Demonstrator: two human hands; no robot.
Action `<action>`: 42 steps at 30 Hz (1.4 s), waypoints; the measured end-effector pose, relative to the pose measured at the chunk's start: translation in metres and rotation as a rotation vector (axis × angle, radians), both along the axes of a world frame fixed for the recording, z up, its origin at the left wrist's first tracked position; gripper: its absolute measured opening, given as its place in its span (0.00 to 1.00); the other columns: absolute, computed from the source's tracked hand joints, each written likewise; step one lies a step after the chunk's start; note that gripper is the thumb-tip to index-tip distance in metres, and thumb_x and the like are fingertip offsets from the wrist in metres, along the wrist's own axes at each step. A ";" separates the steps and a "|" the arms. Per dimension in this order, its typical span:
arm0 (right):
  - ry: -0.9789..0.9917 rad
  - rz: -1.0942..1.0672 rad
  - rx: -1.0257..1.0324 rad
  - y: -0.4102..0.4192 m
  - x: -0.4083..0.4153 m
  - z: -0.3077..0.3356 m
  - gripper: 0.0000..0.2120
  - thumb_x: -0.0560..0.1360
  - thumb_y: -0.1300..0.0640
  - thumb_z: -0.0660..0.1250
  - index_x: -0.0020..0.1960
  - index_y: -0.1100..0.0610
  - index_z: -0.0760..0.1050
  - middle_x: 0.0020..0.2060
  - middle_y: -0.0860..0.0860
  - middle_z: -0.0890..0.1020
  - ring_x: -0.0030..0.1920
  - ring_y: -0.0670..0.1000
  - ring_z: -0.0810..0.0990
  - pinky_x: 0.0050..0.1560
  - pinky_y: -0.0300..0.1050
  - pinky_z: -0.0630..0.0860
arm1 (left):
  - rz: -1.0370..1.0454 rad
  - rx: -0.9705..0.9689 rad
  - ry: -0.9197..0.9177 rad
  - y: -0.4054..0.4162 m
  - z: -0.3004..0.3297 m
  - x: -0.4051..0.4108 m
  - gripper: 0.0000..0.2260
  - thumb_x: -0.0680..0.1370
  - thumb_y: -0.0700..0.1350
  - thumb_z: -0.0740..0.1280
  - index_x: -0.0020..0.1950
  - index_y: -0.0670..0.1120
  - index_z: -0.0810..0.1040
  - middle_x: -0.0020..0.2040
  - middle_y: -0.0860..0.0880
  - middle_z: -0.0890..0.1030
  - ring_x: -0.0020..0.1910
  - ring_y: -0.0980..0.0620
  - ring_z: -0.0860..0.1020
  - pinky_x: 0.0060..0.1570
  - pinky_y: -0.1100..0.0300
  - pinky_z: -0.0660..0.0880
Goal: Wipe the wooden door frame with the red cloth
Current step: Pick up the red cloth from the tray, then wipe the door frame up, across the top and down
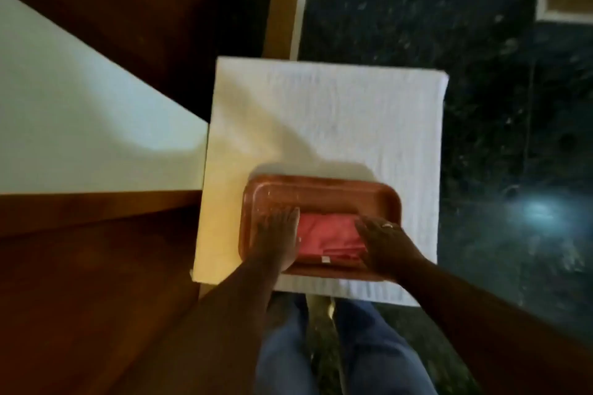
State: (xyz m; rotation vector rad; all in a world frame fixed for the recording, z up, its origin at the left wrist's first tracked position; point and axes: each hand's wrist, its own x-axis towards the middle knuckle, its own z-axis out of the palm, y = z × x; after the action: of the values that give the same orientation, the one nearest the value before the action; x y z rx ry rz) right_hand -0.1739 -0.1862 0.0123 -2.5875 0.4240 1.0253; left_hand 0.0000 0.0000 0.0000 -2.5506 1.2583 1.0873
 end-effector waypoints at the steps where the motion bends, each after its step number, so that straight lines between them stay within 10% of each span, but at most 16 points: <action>1: 0.058 0.015 -0.020 0.001 0.004 -0.017 0.33 0.79 0.46 0.58 0.80 0.57 0.54 0.78 0.60 0.60 0.74 0.61 0.66 0.70 0.53 0.63 | 0.012 -0.034 0.012 0.001 -0.013 0.001 0.29 0.80 0.53 0.64 0.79 0.48 0.61 0.78 0.44 0.67 0.77 0.41 0.64 0.76 0.40 0.58; 9: -0.132 -0.212 -0.056 0.005 0.025 -0.047 0.16 0.77 0.52 0.64 0.61 0.58 0.76 0.54 0.60 0.81 0.47 0.63 0.82 0.44 0.55 0.78 | 0.075 -0.115 0.028 0.008 -0.039 0.023 0.14 0.74 0.50 0.72 0.58 0.51 0.78 0.62 0.47 0.78 0.64 0.45 0.75 0.65 0.45 0.73; 15: -0.053 -0.885 0.536 -0.005 0.011 0.043 0.10 0.73 0.55 0.73 0.50 0.48 0.74 0.46 0.50 0.80 0.45 0.52 0.81 0.39 0.37 0.73 | 0.716 -0.255 0.522 0.010 0.046 0.036 0.11 0.73 0.38 0.70 0.46 0.54 0.75 0.44 0.50 0.79 0.44 0.49 0.80 0.38 0.62 0.74; 22: -0.527 -1.226 0.647 -0.005 0.048 0.179 0.08 0.76 0.54 0.70 0.54 0.47 0.76 0.50 0.52 0.85 0.50 0.56 0.85 0.47 0.53 0.83 | 1.153 -0.663 0.683 0.008 0.186 0.053 0.11 0.79 0.51 0.70 0.58 0.47 0.80 0.56 0.41 0.84 0.56 0.42 0.83 0.60 0.42 0.79; 28: -0.570 -0.981 0.691 0.010 0.123 0.286 0.19 0.77 0.48 0.69 0.63 0.56 0.74 0.52 0.53 0.84 0.48 0.54 0.84 0.46 0.50 0.82 | 1.225 -1.022 0.379 0.054 0.296 0.058 0.14 0.72 0.61 0.71 0.53 0.58 0.79 0.53 0.50 0.84 0.56 0.47 0.82 0.51 0.50 0.81; 33: -0.752 -0.619 0.826 0.070 0.187 0.381 0.10 0.72 0.54 0.74 0.52 0.48 0.78 0.46 0.51 0.85 0.46 0.53 0.84 0.43 0.47 0.82 | 1.363 -1.296 0.162 0.129 0.401 0.059 0.39 0.55 0.76 0.72 0.55 0.50 0.80 0.47 0.55 0.85 0.46 0.58 0.83 0.44 0.63 0.78; 36: -0.997 -0.501 0.774 0.118 0.222 0.440 0.07 0.71 0.51 0.75 0.48 0.49 0.79 0.41 0.49 0.83 0.42 0.51 0.83 0.38 0.42 0.77 | 1.341 -1.415 -0.015 0.179 0.473 0.058 0.33 0.59 0.71 0.74 0.55 0.51 0.79 0.45 0.59 0.87 0.45 0.62 0.84 0.41 0.68 0.78; 42: -1.301 -0.518 0.800 0.212 0.285 0.543 0.04 0.78 0.53 0.67 0.52 0.49 0.79 0.43 0.47 0.84 0.44 0.50 0.83 0.46 0.46 0.79 | 1.225 -1.548 -0.184 0.249 0.571 0.078 0.14 0.73 0.49 0.71 0.56 0.46 0.80 0.52 0.48 0.84 0.54 0.46 0.82 0.55 0.37 0.78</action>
State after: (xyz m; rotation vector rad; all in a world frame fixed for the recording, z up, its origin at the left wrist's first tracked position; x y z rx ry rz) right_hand 0.1114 0.0259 0.5549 -1.7205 0.2078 -0.6093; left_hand 0.0778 0.2487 0.5706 -4.5589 0.1422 -0.7129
